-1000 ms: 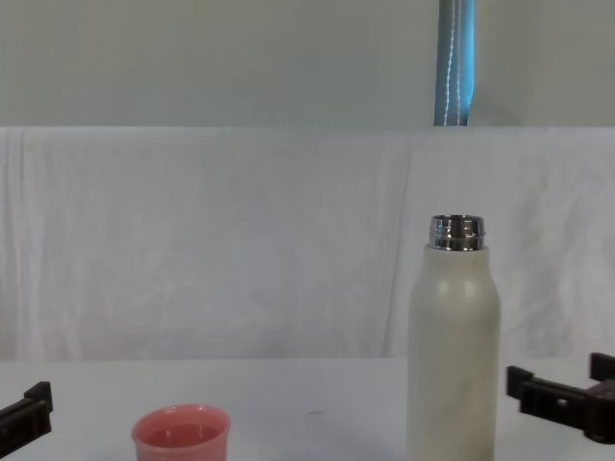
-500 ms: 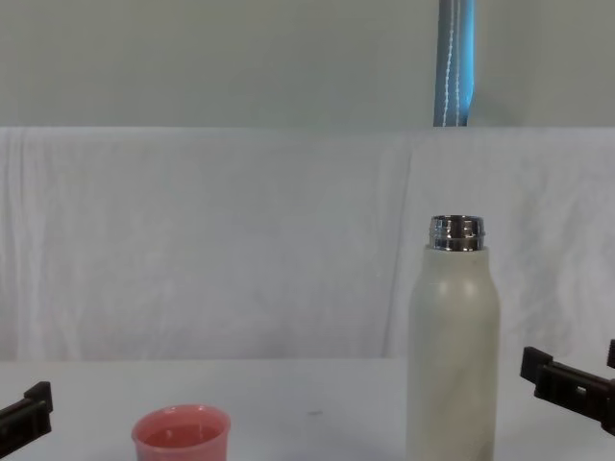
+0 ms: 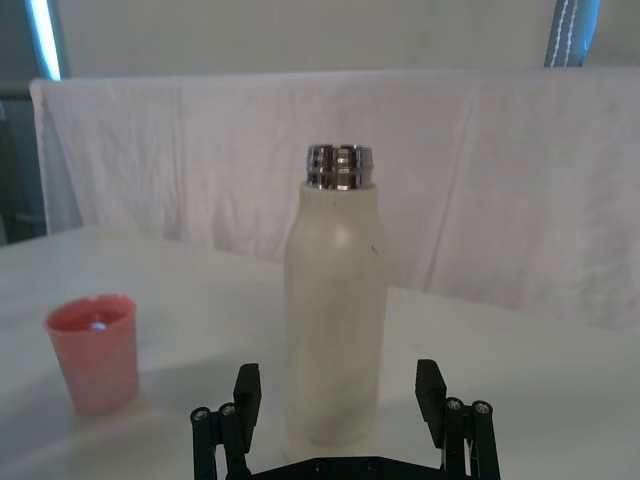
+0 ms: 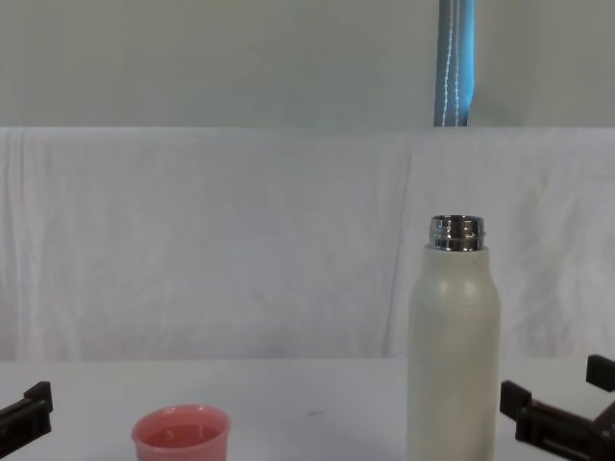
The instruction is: Grasp the thermos with one hand and pour water into the cup lid.
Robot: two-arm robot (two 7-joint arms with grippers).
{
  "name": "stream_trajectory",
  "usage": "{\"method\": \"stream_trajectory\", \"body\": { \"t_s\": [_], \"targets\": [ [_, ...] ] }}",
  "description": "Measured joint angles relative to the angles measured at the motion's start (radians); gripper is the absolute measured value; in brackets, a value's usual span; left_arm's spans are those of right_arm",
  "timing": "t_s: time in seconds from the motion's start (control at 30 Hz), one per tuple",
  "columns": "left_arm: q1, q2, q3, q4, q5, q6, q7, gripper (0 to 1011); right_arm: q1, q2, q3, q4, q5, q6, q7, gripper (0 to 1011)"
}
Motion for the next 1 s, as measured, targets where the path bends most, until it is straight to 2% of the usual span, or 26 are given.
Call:
{"method": "stream_trajectory", "body": {
  "t_s": [0.23, 1.0],
  "targets": [
    [0.000, 0.000, 0.000, 0.000, 0.000, 0.000, 0.000, 1001, -0.013, -0.004, -0.002, 0.004, -0.041, -0.005, -0.011, 1001],
    [0.000, 0.000, 0.000, 0.000, 0.000, 0.000, 0.000, 1001, -0.018, -0.010, 0.007, -0.003, -0.047, 0.010, -0.010, 1001]
  ]
}}
